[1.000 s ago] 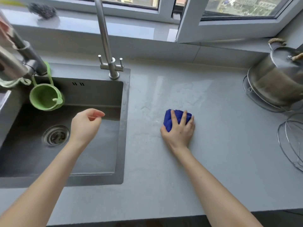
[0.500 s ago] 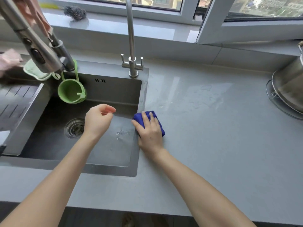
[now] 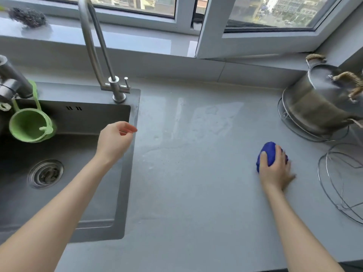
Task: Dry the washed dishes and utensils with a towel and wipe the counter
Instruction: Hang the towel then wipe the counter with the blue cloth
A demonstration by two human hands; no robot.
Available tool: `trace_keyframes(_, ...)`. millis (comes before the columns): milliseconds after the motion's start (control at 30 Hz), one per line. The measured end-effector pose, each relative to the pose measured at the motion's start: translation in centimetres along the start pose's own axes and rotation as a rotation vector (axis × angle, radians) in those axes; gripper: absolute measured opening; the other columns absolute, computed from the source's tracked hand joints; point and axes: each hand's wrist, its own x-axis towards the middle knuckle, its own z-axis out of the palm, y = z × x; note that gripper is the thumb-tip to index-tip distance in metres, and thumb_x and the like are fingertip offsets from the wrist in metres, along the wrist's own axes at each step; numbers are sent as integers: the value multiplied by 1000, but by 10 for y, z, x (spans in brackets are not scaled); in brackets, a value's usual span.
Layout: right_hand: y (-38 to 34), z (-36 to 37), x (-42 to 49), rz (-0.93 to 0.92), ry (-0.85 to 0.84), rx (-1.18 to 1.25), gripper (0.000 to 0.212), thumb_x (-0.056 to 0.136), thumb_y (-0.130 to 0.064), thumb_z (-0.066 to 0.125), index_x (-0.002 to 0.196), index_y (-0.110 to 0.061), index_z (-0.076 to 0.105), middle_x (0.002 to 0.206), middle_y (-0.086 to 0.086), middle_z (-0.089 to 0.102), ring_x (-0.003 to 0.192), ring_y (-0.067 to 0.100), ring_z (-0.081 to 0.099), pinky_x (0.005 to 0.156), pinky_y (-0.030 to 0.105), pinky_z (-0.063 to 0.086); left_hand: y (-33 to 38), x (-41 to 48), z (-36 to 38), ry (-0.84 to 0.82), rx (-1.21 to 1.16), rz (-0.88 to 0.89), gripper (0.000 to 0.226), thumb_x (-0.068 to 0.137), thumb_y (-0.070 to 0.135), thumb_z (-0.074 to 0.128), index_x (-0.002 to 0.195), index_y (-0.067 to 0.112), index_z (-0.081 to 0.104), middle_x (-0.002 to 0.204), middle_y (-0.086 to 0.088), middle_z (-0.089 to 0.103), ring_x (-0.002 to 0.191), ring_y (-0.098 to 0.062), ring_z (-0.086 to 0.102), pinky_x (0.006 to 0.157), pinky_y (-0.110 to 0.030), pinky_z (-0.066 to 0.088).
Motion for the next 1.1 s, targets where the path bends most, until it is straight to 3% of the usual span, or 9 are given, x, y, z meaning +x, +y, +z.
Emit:
trace_keyframes(100, -45, 29, 4, -94, -42, -123, 71, 77, -57, 35, 140, -25, 45, 151, 13, 36, 130, 46, 33, 105, 60, 24, 12, 10, 12, 13, 2, -7, 27, 83, 2, 49, 88, 18, 70, 84, 1, 66, 75, -16, 58, 69, -26, 42)
trace_keyframes(233, -124, 79, -37, -479, -92, -81, 56, 75, -43, 43, 121, -21, 66, 128, 21, 59, 109, 56, 52, 90, 68, 40, 18, 20, 21, 33, 1, -25, 26, 83, 2, 49, 90, 16, 70, 85, 1, 66, 75, -15, 58, 67, -25, 41)
trace_keyframes(433, -193, 93, -139, -946, -363, 84, 55, 70, -33, 41, 117, -21, 67, 133, 21, 56, 117, 58, 47, 96, 67, 39, 24, 34, 14, 80, 27, -25, 26, 82, 3, 49, 90, 14, 71, 85, 1, 66, 79, -17, 60, 73, -28, 46)
trace_keyframes(600, -172, 61, -70, -652, -326, 671, 50, 75, -17, 43, 120, -11, 64, 133, 15, 57, 122, 22, 53, 105, 21, 37, 24, 47, 12, 85, 29, -50, 26, 83, 2, 49, 90, 15, 71, 83, 1, 65, 79, -17, 59, 72, -31, 48)
trace_keyframes(733, -117, 43, 55, -291, -51, 641, 49, 82, -15, 45, 130, -9, 55, 137, 11, 53, 111, 4, 51, 90, 0, 32, 21, 58, 18, 84, 33, -65, 24, 84, 4, 51, 91, 16, 71, 84, 1, 66, 79, -18, 60, 71, -30, 46)
trace_keyframes(800, -92, 43, 106, -132, -46, 508, 53, 85, -23, 44, 137, -15, 49, 143, 7, 48, 117, 13, 51, 94, 6, 33, 20, 62, 22, 106, 19, -65, 23, 85, 6, 52, 91, 16, 72, 85, 0, 67, 80, -18, 61, 71, -30, 46)
trace_keyframes(867, -82, 52, 138, -104, -82, 337, 61, 80, -37, 40, 139, -20, 47, 145, 4, 46, 129, 27, 43, 107, 29, 31, 21, 65, 27, 154, -21, -68, 22, 85, 5, 53, 89, 17, 72, 82, 0, 67, 78, -18, 60, 71, -29, 44)
trace_keyframes(967, -114, 78, 137, -332, -121, 45, 62, 78, -43, 39, 134, -22, 54, 147, 8, 44, 131, 42, 34, 107, 45, 27, 21, 69, 37, 185, -105, -65, 24, 84, 2, 53, 82, 20, 69, 73, 5, 64, 73, -18, 58, 71, -28, 44)
trace_keyframes(1100, -168, 104, 59, -676, -259, 82, 62, 72, -44, 41, 125, -23, 63, 140, 13, 52, 127, 52, 38, 107, 57, 32, 18, 69, 39, 193, -109, -75, 26, 83, 0, 52, 83, 20, 69, 78, 0, 66, 74, -19, 59, 73, -28, 45)
